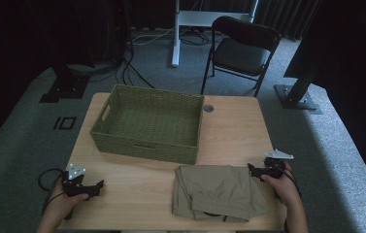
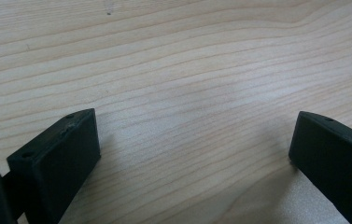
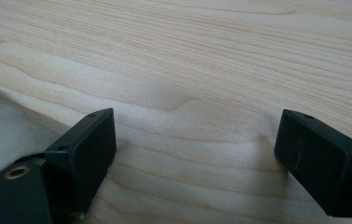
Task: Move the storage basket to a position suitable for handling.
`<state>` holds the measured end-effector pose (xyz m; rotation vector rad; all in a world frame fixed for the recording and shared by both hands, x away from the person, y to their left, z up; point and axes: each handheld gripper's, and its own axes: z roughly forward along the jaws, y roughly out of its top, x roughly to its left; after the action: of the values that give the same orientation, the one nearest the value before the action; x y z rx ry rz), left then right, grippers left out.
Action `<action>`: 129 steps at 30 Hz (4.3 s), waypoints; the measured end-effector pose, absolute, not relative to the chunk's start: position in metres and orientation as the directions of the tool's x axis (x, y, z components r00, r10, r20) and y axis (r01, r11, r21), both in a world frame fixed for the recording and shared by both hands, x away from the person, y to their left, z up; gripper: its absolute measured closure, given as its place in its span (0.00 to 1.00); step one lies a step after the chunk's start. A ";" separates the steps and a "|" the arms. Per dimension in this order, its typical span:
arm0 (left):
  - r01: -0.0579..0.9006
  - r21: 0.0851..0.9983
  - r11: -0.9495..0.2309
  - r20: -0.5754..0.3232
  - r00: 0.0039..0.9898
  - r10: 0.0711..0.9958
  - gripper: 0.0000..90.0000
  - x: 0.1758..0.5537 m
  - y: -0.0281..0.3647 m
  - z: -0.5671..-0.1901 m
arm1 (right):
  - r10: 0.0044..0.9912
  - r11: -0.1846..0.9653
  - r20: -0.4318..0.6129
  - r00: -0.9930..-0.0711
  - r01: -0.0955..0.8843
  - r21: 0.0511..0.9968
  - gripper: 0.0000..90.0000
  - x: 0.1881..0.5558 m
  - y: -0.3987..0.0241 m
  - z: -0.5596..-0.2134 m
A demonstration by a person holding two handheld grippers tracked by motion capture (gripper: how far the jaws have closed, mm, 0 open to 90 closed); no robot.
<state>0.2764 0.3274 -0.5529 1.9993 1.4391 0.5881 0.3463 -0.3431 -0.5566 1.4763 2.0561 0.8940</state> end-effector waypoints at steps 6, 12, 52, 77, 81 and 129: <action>0.678 0.698 -0.232 -0.003 0.327 0.945 0.03 0.277 0.330 -0.553 | 0.946 0.215 0.012 -0.325 0.653 0.726 0.14 0.347 -0.341 -0.556; 0.670 0.706 -0.229 -0.001 0.324 0.946 0.03 0.277 0.332 -0.552 | 0.953 0.191 0.023 -0.302 0.658 0.729 0.15 0.351 -0.335 -0.553; 0.574 0.801 -0.171 -0.027 0.320 0.947 0.07 0.318 0.344 -0.505 | 0.891 0.190 0.085 -0.445 0.537 0.822 0.15 0.370 -0.265 -0.492; 0.438 0.872 -0.218 0.040 0.380 0.924 0.07 0.361 0.341 -0.450 | 0.852 0.207 0.093 -0.516 0.495 0.844 0.15 0.377 -0.220 -0.473; 0.438 0.874 -0.212 0.031 0.384 0.923 0.07 0.373 0.339 -0.446 | 0.849 0.209 0.092 -0.520 0.491 0.846 0.15 0.379 -0.213 -0.472; 0.530 0.841 -0.110 -0.027 0.244 0.970 0.92 0.420 0.322 -0.475 | 0.859 0.250 0.071 -0.506 0.536 0.806 0.64 0.386 -0.127 -0.466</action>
<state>0.4202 0.3219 -0.4751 1.7525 1.3878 0.7269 0.3856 -0.1273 -0.4662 1.2757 2.1424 1.1452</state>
